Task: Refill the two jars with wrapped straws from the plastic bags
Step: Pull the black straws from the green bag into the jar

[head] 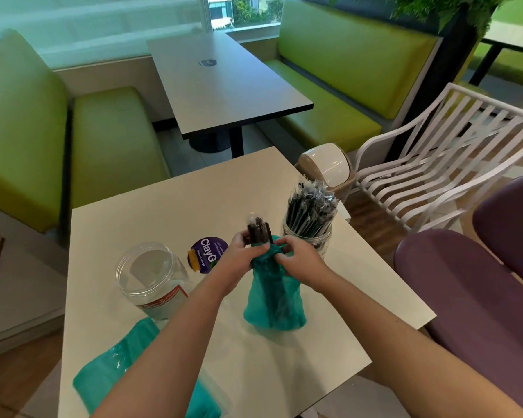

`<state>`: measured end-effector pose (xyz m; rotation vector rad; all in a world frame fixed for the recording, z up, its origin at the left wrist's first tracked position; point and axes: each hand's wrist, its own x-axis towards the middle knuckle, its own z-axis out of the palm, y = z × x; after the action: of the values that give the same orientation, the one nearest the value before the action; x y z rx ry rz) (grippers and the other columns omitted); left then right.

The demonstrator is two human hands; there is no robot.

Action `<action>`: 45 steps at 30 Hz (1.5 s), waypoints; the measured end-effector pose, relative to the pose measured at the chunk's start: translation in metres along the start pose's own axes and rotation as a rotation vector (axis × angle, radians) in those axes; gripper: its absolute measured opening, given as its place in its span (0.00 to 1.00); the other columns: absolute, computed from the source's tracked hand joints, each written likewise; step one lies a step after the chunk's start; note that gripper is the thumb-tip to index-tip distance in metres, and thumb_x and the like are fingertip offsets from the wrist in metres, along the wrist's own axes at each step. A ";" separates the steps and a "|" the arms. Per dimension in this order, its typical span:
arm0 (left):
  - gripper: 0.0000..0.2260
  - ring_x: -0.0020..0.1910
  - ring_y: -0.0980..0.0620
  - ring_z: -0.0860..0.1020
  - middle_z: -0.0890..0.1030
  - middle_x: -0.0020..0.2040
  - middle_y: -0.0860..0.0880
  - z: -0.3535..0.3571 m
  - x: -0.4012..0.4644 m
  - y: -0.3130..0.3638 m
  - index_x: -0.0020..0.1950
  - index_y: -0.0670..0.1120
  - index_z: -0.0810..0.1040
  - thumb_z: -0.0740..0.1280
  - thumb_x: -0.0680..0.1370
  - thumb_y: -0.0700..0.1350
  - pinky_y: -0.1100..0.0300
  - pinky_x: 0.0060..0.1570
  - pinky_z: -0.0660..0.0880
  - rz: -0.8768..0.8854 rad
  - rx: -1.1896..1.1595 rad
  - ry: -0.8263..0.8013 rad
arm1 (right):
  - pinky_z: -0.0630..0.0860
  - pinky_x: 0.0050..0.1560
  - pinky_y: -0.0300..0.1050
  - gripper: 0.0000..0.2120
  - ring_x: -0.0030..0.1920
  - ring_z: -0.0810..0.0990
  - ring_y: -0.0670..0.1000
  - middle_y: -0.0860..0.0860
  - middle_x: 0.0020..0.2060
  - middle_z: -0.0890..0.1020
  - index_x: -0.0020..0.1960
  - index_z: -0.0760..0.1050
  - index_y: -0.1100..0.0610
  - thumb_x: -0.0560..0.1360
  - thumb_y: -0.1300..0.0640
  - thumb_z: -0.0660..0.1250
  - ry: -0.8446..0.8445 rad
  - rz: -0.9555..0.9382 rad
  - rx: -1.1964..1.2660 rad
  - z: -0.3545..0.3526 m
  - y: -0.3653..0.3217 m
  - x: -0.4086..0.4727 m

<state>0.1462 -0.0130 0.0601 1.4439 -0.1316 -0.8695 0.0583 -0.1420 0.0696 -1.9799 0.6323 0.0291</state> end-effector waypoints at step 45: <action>0.26 0.59 0.45 0.77 0.78 0.63 0.46 0.058 0.044 0.008 0.76 0.52 0.59 0.62 0.81 0.56 0.54 0.53 0.72 0.159 0.821 0.128 | 0.78 0.49 0.54 0.09 0.44 0.80 0.47 0.46 0.43 0.82 0.55 0.71 0.54 0.82 0.49 0.59 0.611 -0.398 0.118 -0.109 -0.083 -0.022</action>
<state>0.1473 -0.0865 0.0592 2.2087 -0.5473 -0.6041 0.0500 -0.1949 0.1975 -1.9612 0.5871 -0.8617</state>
